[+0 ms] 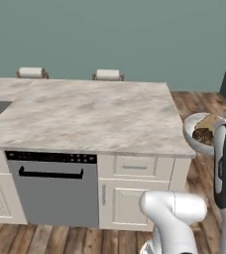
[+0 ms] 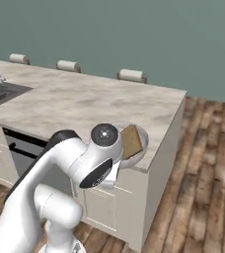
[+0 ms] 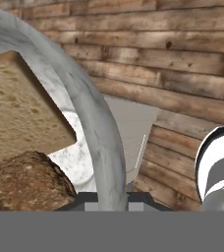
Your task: Pick up the heated bread from the toaster oven and place it in the bowl. Then move the bread bowl to the dining counter.
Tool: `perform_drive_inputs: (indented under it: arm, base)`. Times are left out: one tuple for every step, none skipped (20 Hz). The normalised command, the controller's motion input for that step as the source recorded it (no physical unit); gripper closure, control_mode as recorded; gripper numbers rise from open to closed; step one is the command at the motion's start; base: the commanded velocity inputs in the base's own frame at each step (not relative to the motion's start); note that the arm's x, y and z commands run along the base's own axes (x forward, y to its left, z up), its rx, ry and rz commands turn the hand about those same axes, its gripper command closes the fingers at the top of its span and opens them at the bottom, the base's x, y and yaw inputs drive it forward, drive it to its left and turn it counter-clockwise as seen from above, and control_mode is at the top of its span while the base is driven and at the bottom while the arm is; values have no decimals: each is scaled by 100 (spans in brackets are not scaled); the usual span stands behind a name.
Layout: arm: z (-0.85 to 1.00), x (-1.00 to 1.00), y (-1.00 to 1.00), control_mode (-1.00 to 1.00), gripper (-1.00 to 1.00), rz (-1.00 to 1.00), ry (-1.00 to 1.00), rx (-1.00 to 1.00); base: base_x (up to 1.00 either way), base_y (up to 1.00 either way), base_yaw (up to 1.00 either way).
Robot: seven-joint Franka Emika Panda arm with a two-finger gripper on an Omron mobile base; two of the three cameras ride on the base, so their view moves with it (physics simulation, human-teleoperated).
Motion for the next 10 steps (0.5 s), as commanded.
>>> perform_drive_inputs:
  arm:
    - [0, 0, 0, 100, 100, 0, 0, 0]
    - [0, 0, 0, 100, 100, 0, 0, 0]
    - [0, 0, 0, 100, 100, 0, 0, 0]
    - [0, 0, 0, 100, 100, 0, 0, 0]
    - [0, 0, 0, 100, 100, 0, 0, 0]
    - [0, 0, 0, 100, 100, 0, 0, 0]
    - [0, 0, 0, 100, 100, 0, 0, 0]
    - [0, 0, 0, 100, 100, 0, 0, 0]
    - [0, 0, 0, 100, 100, 0, 0, 0]
    - [0, 0, 0, 100, 100, 0, 0, 0]
  base:
    - [34, 56, 20]
    - [34, 54, 18]
    - [34, 49, 17]
    - [41, 46, 16]
    - [44, 44, 16]
    - [53, 40, 16]
    - [55, 36, 15]
    - [54, 33, 15]
    - [57, 29, 14]
    - [60, 29, 13]
